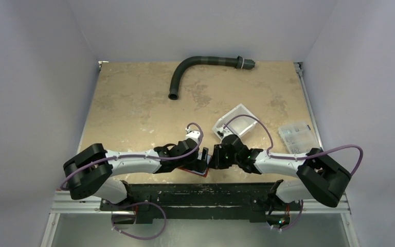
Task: Put the credit cards into the card holder
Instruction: Insert the credit card into the card holder.
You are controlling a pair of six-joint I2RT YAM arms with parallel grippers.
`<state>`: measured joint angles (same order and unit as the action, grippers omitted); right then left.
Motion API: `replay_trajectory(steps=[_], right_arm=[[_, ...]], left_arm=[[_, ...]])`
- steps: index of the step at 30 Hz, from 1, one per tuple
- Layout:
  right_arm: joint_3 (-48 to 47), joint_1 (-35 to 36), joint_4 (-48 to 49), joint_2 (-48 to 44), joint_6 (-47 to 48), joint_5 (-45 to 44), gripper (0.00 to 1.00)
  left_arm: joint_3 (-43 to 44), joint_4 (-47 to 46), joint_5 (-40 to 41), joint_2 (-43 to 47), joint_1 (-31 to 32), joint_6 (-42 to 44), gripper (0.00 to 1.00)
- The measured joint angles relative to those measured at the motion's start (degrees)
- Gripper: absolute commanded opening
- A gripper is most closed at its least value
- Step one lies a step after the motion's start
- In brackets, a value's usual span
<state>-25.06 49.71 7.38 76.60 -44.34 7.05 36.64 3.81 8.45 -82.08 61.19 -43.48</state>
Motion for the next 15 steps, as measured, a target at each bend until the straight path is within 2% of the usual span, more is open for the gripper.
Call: replay_trajectory(steps=[4,9,15], right_arm=[[0.0,-1.14,-0.09,-0.5,0.09,-0.02,0.17],[-0.02,-1.57,-0.24,-1.62,1.16,0.04,0.18],[-0.59,-1.62,0.92,1.53,2.86,1.44,0.19]], left_arm=[[-0.28,-0.2,-0.17,0.57,0.07,0.0,0.91],[-1.9,2.78,-1.66,4.72,-0.31,-0.2,0.92],[-1.81,1.22,-4.22,2.91,-0.42,0.0,0.9]])
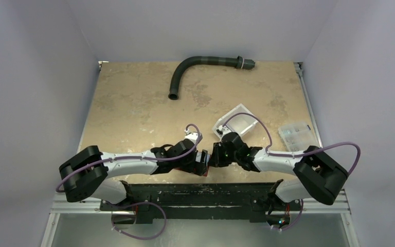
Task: Put the credit cards into the card holder
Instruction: Insert the credit card into the card holder.
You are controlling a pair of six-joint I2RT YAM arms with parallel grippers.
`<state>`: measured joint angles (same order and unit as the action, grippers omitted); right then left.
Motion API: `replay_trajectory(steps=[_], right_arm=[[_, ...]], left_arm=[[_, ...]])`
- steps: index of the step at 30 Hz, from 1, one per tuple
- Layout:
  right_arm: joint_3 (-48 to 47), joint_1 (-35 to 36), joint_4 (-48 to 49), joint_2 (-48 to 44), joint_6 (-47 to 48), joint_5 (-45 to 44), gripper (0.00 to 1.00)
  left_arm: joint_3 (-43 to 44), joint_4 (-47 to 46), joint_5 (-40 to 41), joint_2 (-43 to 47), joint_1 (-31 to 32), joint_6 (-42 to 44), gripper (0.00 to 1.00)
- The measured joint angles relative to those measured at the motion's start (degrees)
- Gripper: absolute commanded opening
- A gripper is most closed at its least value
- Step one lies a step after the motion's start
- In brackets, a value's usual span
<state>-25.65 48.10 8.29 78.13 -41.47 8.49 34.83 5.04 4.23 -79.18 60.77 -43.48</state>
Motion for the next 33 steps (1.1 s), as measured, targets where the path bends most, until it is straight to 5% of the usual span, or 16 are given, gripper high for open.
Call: replay_trajectory(steps=[10,28,33], right_arm=[[-1.01,-0.66,1.49,1.75,0.35,1.2,0.23],[-2.16,-1.29,-12.63,-9.4,2.89,-1.86,0.39],[-1.95,-1.36,-8.04,-8.83,0.92,2.29,0.31]], left_arm=[[-2.1,-7.87,-1.9,-0.57,1.22,-2.16,0.91],[-3.72,-0.92,-2.23,12.7,-0.31,-3.93,0.91],[-3.78,-2.75,-2.23,8.07,-0.5,-4.02,0.67]])
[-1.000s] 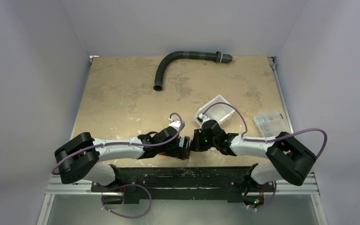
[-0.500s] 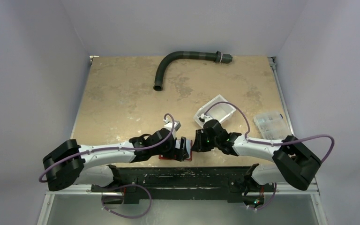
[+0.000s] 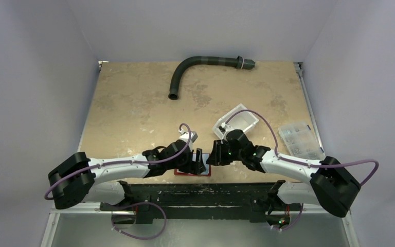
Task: Put the credit cards into the card holder
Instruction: Insert the credit card into the card holder.
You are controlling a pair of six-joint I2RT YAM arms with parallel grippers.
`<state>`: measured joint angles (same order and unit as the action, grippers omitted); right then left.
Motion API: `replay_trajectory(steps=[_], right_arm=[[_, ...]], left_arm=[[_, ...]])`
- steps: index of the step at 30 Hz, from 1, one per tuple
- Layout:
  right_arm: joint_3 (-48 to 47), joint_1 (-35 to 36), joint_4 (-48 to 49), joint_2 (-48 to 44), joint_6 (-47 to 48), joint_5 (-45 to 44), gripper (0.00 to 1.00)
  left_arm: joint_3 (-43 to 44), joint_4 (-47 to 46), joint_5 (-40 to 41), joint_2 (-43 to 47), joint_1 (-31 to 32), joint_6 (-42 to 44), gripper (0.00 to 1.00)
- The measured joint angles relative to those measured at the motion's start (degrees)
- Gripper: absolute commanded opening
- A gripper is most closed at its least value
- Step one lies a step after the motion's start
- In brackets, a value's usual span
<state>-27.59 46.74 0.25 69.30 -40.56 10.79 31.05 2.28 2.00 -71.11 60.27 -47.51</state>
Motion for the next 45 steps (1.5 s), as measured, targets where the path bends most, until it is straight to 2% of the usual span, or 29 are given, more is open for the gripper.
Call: replay_trajectory(steps=[3,6,26,45], right_arm=[[0.35,0.0,3.61,0.81,-1.51,1.97,0.26],[1.01,0.0,6.23,1.68,-2.95,3.02,0.26],[3.74,0.0,13.51,7.56,-5.73,5.35,0.37],[3.74,0.0,13.9,8.44,-5.7,5.29,0.39]], left_arm=[[-0.28,-1.42,0.04,-1.68,-0.04,-0.37,0.54],[-1.03,-2.54,0.42,-1.77,-0.15,-1.09,0.43],[-4.98,-6.29,5.16,-4.31,-0.17,-1.57,0.28],[-7.32,-10.45,5.66,-4.15,-0.26,-2.95,0.19]])
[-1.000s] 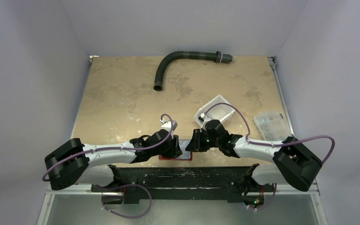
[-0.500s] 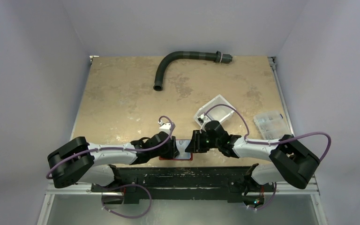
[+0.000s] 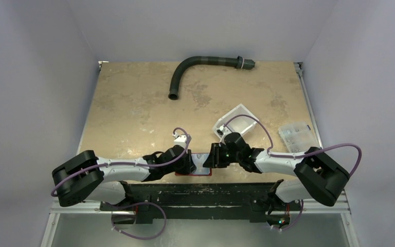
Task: Put the credit cards into the card holder
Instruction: Insert the credit card into the card holder, then turn over the card holder at the center of the board.
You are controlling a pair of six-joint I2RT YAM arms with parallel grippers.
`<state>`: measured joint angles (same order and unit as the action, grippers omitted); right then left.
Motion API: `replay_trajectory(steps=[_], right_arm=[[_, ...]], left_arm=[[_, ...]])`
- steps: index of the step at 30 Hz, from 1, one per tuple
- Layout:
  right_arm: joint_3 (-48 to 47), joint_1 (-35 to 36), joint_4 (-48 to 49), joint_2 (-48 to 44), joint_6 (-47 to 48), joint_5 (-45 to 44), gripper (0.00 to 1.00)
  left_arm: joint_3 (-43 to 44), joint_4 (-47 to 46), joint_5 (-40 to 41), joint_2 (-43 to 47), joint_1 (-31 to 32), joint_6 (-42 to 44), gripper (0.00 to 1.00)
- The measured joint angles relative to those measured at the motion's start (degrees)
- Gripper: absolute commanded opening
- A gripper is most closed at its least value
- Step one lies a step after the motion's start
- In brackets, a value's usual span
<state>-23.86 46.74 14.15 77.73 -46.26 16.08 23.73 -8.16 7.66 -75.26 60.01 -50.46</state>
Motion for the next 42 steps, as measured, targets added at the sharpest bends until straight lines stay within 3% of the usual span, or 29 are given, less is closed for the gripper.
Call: replay_trajectory(steps=[13,23,29,37,42], right_arm=[[0.46,0.0,0.76,-0.07,-0.2,0.0,0.37],[2.4,-0.61,6.73,-0.04,-3.45,3.1,0.36],[4.76,-1.25,13.18,1.27,-6.75,4.7,0.36],[12.13,-1.81,29.53,5.62,-15.85,6.4,0.36],[12.59,-1.81,31.32,6.21,-17.66,6.58,0.37]], left_arm=[[-1.09,-2.05,0.04,0.04,0.0,-0.2,0.17],[-2.03,-3.76,0.0,0.07,-0.07,-1.27,0.15],[-2.12,-3.87,0.0,0.07,-0.11,-1.46,0.14],[-3.02,-5.11,0.04,0.31,-0.11,-1.66,0.12],[-3.04,-5.11,0.09,0.31,-0.11,-1.7,0.11]])
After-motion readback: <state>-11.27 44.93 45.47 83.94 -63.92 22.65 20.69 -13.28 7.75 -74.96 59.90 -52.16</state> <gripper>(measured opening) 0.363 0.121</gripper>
